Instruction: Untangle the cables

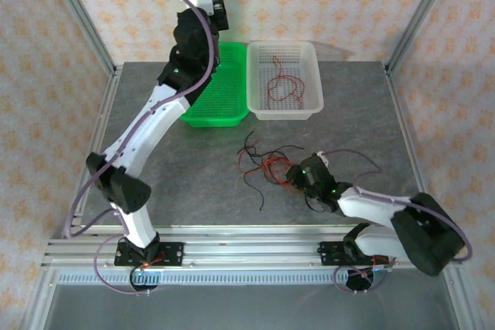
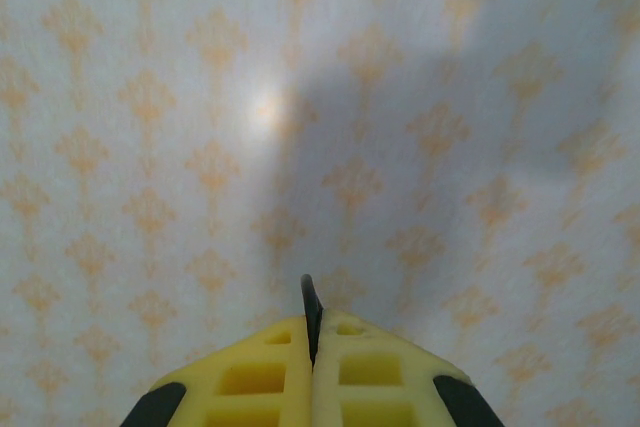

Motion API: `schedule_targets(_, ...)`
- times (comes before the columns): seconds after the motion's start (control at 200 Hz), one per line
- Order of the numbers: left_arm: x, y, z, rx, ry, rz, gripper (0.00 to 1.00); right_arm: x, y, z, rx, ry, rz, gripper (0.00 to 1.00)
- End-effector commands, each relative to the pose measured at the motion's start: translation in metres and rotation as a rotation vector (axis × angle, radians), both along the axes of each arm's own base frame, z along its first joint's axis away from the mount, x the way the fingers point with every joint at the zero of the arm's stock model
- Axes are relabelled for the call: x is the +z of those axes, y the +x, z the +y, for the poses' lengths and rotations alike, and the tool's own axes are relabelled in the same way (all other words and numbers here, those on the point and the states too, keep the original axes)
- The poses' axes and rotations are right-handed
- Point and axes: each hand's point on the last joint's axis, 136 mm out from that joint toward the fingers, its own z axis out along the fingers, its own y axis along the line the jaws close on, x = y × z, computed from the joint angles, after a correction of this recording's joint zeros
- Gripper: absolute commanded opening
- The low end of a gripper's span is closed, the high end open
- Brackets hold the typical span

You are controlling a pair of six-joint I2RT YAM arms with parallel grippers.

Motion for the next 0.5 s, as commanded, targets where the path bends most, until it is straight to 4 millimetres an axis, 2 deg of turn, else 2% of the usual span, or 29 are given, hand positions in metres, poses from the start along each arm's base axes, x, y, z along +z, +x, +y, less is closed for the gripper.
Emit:
schedule_targets(0.0, -0.019, 0.022, 0.01, -0.029, -0.086, 0.031, 0.0, 0.02, -0.009, -0.019, 0.005, -0.1, 0.005, 0.43)
schedule_targets(0.085, -0.056, 0.048, 0.012, -0.06, -0.13, 0.099, 0.0, 0.048, -0.009, -0.02, 0.01, -0.085, -0.053, 0.45)
schedule_targets(0.11, -0.061, 0.051, 0.013, -0.072, -0.144, 0.111, 0.0, 0.055, -0.009, -0.022, 0.009, -0.086, -0.065, 0.46)
schedule_targets(0.13, -0.083, 0.063, 0.011, -0.079, -0.153, 0.148, 0.0, 0.06, -0.01, -0.023, 0.008, -0.086, -0.074, 0.46)
schedule_targets(0.215, -0.13, 0.082, 0.008, -0.116, -0.2, 0.23, 0.0, 0.08, -0.01, -0.026, 0.009, -0.086, -0.112, 0.47)
schedule_targets(0.38, -0.219, 0.1, 0.002, -0.136, -0.253, 0.382, 0.0, 0.107, -0.008, -0.023, 0.033, -0.068, -0.165, 0.47)
schedule_targets(0.496, -0.267, 0.104, -0.004, -0.147, -0.277, 0.457, 0.0, 0.119, -0.006, -0.017, 0.06, -0.054, -0.187, 0.47)
